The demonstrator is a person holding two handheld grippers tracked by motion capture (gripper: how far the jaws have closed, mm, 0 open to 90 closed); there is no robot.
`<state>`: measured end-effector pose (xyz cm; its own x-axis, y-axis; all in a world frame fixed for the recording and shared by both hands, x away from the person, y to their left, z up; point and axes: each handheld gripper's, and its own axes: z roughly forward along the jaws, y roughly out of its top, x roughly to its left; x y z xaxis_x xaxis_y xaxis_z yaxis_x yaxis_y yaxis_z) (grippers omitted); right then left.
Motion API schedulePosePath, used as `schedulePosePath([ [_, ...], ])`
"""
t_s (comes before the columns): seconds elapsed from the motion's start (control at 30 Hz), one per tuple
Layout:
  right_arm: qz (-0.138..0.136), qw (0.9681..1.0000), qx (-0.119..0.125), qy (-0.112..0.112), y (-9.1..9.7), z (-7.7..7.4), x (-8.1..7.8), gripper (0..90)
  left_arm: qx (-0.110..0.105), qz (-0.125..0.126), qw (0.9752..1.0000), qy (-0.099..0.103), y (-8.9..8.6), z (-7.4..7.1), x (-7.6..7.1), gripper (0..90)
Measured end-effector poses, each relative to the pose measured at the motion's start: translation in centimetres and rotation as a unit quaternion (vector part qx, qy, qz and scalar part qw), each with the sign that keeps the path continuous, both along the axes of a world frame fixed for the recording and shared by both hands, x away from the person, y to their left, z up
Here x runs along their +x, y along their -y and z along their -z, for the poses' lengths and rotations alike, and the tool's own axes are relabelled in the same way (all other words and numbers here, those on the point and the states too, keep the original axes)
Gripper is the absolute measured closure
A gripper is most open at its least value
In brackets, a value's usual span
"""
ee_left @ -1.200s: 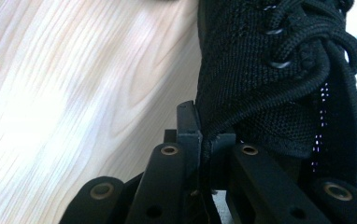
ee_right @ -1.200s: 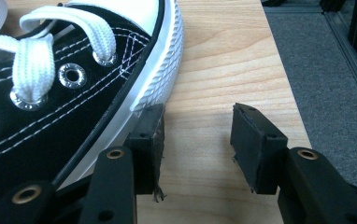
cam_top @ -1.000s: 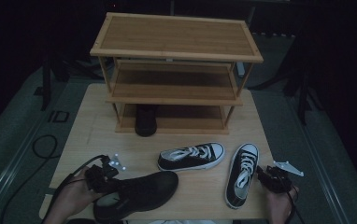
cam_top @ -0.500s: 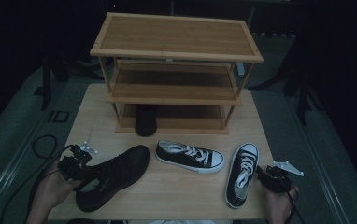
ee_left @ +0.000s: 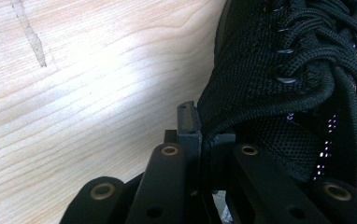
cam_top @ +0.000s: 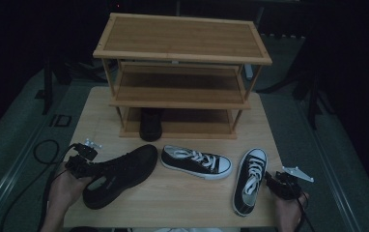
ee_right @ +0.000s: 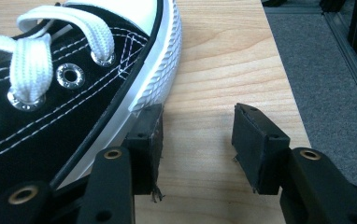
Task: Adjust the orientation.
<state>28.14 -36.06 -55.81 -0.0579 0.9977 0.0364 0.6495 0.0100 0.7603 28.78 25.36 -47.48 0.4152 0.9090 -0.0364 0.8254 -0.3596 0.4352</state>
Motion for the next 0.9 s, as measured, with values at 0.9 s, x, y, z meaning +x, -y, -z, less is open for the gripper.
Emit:
schedulePosePath([
  [0.9,-0.004,0.9999,-0.001,-0.011,0.1,-0.2,0.2,52.7,0.028,0.089,0.9955,-0.015,1.5,0.6,2.2,87.1],
])
